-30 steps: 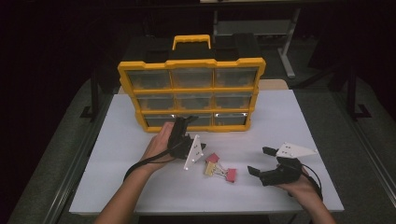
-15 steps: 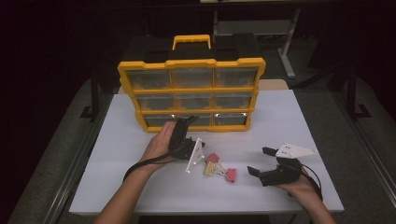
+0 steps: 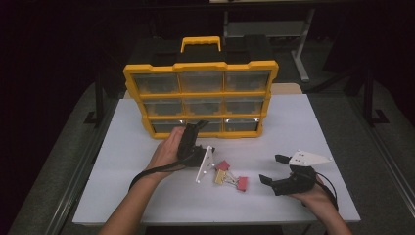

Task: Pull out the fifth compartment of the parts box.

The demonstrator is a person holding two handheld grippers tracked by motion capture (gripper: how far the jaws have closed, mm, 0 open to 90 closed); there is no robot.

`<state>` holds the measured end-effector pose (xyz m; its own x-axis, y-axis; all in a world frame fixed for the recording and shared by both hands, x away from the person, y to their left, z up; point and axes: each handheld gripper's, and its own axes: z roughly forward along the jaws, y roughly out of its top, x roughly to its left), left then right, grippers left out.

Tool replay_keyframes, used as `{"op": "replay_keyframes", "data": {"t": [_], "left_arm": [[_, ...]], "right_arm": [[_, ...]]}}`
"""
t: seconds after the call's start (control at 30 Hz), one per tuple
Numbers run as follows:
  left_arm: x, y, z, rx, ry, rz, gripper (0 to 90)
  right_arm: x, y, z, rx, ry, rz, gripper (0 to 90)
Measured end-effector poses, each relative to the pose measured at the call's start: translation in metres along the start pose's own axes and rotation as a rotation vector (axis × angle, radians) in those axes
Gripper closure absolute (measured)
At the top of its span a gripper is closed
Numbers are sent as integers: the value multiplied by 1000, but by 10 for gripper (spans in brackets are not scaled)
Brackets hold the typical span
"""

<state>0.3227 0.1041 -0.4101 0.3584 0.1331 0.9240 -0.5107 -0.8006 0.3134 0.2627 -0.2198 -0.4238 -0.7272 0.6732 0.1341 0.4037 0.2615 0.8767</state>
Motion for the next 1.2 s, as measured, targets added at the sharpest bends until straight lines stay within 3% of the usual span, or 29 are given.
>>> {"op": "replay_keyframes", "data": {"t": [1.2], "left_arm": [[24, 3, 1, 7, 67, 61, 0]], "right_arm": [[0, 0, 0, 0, -3, 1, 50]]}}
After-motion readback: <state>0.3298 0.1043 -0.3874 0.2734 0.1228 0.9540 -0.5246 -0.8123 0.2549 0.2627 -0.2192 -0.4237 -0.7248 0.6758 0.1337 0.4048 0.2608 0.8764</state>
